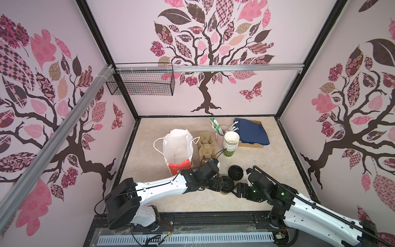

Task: Pack a coffee takeout order
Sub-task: Close the lid on the coffee cup.

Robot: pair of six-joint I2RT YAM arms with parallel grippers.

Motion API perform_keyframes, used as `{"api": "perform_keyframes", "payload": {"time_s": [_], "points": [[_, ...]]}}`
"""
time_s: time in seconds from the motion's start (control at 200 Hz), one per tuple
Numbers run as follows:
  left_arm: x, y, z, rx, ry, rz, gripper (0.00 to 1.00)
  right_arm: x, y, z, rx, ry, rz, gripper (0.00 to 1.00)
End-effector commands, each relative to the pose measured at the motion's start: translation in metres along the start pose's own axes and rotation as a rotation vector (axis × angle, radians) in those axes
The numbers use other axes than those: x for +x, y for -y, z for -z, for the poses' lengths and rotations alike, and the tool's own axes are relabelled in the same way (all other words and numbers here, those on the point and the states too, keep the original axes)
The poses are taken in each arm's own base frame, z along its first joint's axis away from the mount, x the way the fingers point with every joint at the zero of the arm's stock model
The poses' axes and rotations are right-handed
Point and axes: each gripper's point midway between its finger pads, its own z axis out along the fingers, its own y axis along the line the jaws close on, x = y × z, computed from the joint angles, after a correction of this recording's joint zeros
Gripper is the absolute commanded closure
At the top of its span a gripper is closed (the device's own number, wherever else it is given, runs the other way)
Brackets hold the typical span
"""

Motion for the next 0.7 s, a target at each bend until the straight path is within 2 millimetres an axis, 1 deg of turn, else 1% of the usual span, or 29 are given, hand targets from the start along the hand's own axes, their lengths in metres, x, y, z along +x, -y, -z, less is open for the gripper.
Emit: {"api": "perform_keyframes", "payload": {"time_s": [0.0,0.19,0.3,0.42,0.56,0.695], "points": [[-0.003,-0.003,-0.001,-0.03,-0.013,-0.004,0.41,0.002,0.016,-0.004,0.068,0.002,-0.009,0.17],[0.0,-0.005,-0.003,-0.039,-0.025,0.001,0.42,0.003,0.03,-0.005,0.133,0.002,-0.007,0.17],[0.001,-0.006,-0.003,-0.04,-0.03,0.005,0.42,0.005,0.031,-0.005,0.138,-0.006,-0.005,0.17],[0.0,-0.004,-0.001,-0.035,-0.026,0.004,0.41,-0.003,0.016,0.003,0.08,0.027,0.009,0.17],[-0.006,-0.002,0.001,-0.031,-0.01,0.004,0.39,-0.018,-0.007,0.027,-0.002,0.103,0.052,0.16],[-0.009,0.004,0.002,-0.013,-0.006,-0.004,0.38,-0.03,-0.015,0.052,-0.019,0.186,0.092,0.15]]}}
